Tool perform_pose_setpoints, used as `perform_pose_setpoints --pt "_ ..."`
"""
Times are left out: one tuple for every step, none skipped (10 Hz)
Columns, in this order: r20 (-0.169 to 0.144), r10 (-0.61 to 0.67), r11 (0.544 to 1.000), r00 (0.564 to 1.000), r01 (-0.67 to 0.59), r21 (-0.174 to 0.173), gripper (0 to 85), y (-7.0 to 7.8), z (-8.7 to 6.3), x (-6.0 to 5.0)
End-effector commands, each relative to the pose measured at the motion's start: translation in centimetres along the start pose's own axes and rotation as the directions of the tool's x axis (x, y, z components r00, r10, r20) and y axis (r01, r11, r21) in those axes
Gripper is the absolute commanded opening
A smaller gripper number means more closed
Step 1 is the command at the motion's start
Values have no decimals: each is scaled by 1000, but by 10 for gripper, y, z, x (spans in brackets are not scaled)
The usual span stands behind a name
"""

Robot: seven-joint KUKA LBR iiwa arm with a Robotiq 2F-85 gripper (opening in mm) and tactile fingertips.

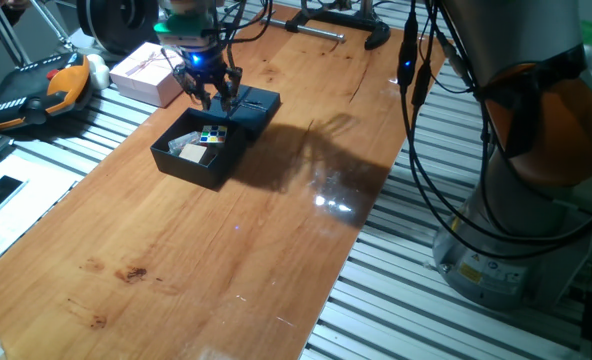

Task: Take everything out of the gift box

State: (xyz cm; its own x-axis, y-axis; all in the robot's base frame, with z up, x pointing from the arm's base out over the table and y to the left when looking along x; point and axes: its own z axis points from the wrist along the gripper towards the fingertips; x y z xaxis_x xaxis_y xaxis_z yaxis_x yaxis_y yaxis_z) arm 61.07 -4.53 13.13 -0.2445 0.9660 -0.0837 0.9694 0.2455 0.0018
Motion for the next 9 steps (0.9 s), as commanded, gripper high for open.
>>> perform_pose_setpoints --pt "-9 46 999 999 -46 -2 497 0 1 2" --pt "-18 52 999 998 -52 -8 503 0 1 4" --pt "-39 63 998 997 -64 -16 503 2 3 6" --pt "-56 70 997 996 -71 -22 503 3 5 6" --pt "-62 70 997 996 -71 -23 500 3 5 6" --pt "-61 70 997 996 -71 -23 500 3 5 4" --pt "-40 62 998 997 -62 -15 500 3 5 4" --pt "-30 57 998 998 -57 -15 503 3 5 4" --pt "-22 49 998 999 -50 -28 503 3 5 4"
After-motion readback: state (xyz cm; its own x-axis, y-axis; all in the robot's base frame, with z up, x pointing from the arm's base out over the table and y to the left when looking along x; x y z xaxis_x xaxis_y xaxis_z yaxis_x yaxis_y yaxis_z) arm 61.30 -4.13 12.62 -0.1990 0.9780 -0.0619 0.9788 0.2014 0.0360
